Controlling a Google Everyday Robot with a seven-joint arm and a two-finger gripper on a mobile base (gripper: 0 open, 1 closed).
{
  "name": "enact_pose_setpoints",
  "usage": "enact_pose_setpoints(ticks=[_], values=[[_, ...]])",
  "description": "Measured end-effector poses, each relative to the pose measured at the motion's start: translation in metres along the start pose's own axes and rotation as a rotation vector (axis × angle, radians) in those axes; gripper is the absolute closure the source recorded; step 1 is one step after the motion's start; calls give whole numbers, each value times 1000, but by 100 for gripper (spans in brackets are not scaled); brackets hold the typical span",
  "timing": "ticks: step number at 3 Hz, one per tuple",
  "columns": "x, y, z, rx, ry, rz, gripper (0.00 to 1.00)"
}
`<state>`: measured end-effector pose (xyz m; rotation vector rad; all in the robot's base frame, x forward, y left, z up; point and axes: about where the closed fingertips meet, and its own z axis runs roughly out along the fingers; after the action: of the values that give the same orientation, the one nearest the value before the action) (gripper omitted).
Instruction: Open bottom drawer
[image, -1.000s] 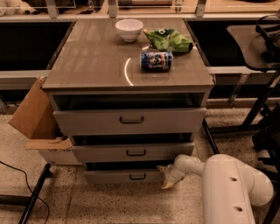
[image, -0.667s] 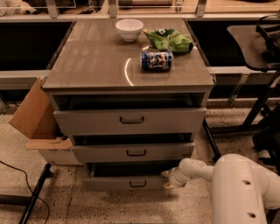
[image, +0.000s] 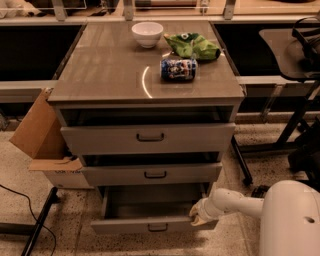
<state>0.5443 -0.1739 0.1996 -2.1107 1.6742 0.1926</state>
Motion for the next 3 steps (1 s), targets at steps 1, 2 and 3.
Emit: enact_pose_setpoints(ticks=[1, 2, 3], values=[[0, 1, 0, 0, 0, 0, 100], [-23, 42, 7, -33, -129, 60, 100], [-27, 50, 8, -40, -155, 72, 85]])
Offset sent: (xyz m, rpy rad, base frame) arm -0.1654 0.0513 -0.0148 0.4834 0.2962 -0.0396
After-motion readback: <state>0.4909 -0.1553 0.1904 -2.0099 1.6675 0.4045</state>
